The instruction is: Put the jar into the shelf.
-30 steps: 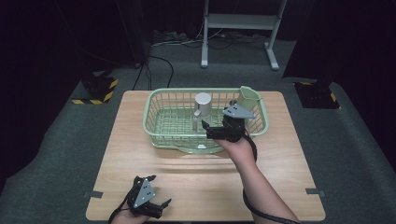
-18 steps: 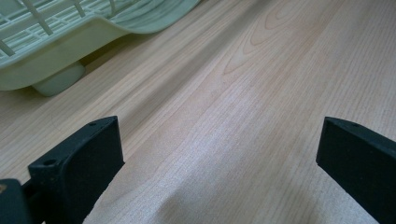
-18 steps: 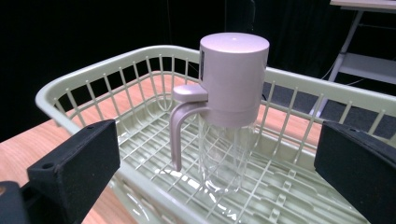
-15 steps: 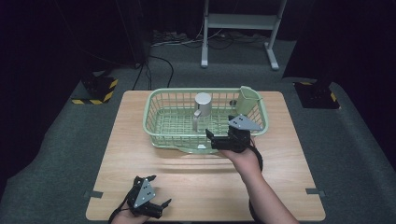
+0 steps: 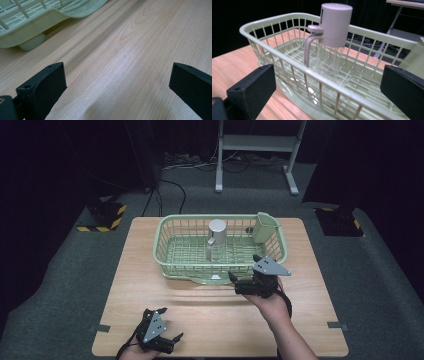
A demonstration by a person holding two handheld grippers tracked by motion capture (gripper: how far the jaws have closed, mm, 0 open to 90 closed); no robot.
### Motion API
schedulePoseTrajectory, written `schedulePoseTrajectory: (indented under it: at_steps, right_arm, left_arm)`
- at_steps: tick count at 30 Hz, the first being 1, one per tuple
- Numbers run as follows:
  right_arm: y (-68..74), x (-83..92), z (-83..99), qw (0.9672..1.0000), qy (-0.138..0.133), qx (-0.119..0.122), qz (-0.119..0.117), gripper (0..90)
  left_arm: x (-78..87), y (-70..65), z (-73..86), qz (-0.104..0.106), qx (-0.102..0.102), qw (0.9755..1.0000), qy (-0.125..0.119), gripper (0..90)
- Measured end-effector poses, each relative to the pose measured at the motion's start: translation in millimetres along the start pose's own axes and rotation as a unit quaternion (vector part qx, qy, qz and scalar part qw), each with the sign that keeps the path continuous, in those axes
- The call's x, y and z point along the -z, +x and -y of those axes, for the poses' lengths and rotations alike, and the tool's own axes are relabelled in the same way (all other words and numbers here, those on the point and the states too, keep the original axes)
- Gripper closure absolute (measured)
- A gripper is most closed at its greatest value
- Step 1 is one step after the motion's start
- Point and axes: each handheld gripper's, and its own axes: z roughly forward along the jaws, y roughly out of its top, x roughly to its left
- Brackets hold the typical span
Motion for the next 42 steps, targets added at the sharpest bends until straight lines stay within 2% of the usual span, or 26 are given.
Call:
schedulePoseTrajectory:
  at_steps: [5, 13, 17, 18, 20, 21, 22, 24, 26, 27, 28, 30, 31, 34, 36, 37, 39, 42]
  right_arm:
    - [-1.6, 7.5, 9.9, 0.9999, 0.008, 0.006, 0.007, 0.0]
    - [-6.4, 21.5, 38.3, 0.9995, 0.028, -0.001, 0.016, 0.0]
    - [-5.0, 29.8, 61.1, 0.9986, 0.046, 0.008, 0.023, 0.0]
    - [-5.0, 29.8, 61.1, 0.9986, 0.046, 0.008, 0.023, 0.0]
    - [-3.4, 33.7, 75.9, 0.9976, 0.061, 0.017, 0.029, 0.0]
    - [-3.4, 33.7, 75.9, 0.9976, 0.061, 0.017, 0.029, 0.0]
    - [-3.1, 35.8, 86.1, 0.9969, 0.071, 0.016, 0.030, 0.0]
    - [-2.9, 36.6, 91.3, 0.9966, 0.075, 0.017, 0.030, 0.0]
    - [-2.6, 39.0, 107.2, 0.9953, 0.090, 0.014, 0.034, 0.1]
    - [-2.6, 39.0, 107.2, 0.9953, 0.090, 0.014, 0.034, 0.1]
    - [-2.2, 40.2, 118.0, 0.9943, 0.100, 0.011, 0.037, 0.0]
    - [-2.3, 40.9, 123.2, 0.9938, 0.104, 0.010, 0.038, 0.0]
    - [-1.9, 42.3, 132.9, 0.9930, 0.111, 0.004, 0.040, 0.0]
    - [-1.2, 44.5, 144.7, 0.9916, 0.121, 0.006, 0.045, 0.0]
    - [-0.5, 44.9, 147.9, 0.9912, 0.124, 0.008, 0.045, 0.0]
    - [0.2, 45.3, 149.8, 0.9898, 0.133, 0.013, 0.050, 0.0]
    - [0.5, 45.7, 149.7, 0.9905, 0.127, 0.014, 0.052, 0.0]
    - [1.3, 45.1, 149.8, 0.9898, 0.130, 0.015, 0.056, 0.0]
  left_arm:
    - [0.0, 0.0, 0.0, 0.000, 0.000, 1.0000, 0.000, 1.1]
    - [-0.2, -0.1, 0.0, 0.000, 0.000, 1.0000, 0.000, 1.1]
    - [-0.2, -0.2, -0.1, -0.001, -0.001, 1.0000, 0.001, 1.1]
    - [-0.2, -0.2, -0.1, -0.001, -0.001, 1.0000, 0.001, 1.1]
    - [-0.3, -0.2, -0.1, -0.001, 0.000, 1.0000, 0.001, 1.1]
    - [-0.3, -0.2, -0.1, -0.001, 0.000, 1.0000, 0.001, 1.1]
    - [-0.2, -0.2, -0.1, -0.002, 0.000, 1.0000, 0.001, 1.1]
    - [-0.2, -0.2, -0.1, -0.002, 0.000, 1.0000, 0.001, 1.1]
    - [-0.2, -0.2, -0.1, -0.003, 0.000, 1.0000, 0.001, 1.1]
    - [-0.2, -0.2, -0.1, -0.003, 0.001, 1.0000, 0.001, 1.1]
    - [-0.2, -0.2, -0.1, -0.003, 0.001, 1.0000, 0.001, 1.1]
    - [-0.2, -0.3, -0.1, -0.004, 0.001, 1.0000, 0.001, 1.1]
    - [-0.2, -0.4, -0.1, -0.005, 0.001, 1.0000, 0.001, 1.1]
    - [-0.2, -0.3, -0.1, -0.005, 0.001, 1.0000, 0.001, 1.1]
    - [-0.2, -0.2, -0.1, -0.005, 0.002, 1.0000, 0.001, 1.1]
    - [-0.1, -0.1, -0.1, -0.005, 0.002, 1.0000, 0.001, 1.1]
    - [-0.1, -0.1, -0.1, -0.006, 0.002, 1.0000, 0.001, 1.1]
    - [-0.1, -0.3, 0.0, -0.007, 0.002, 1.0000, 0.001, 1.1]
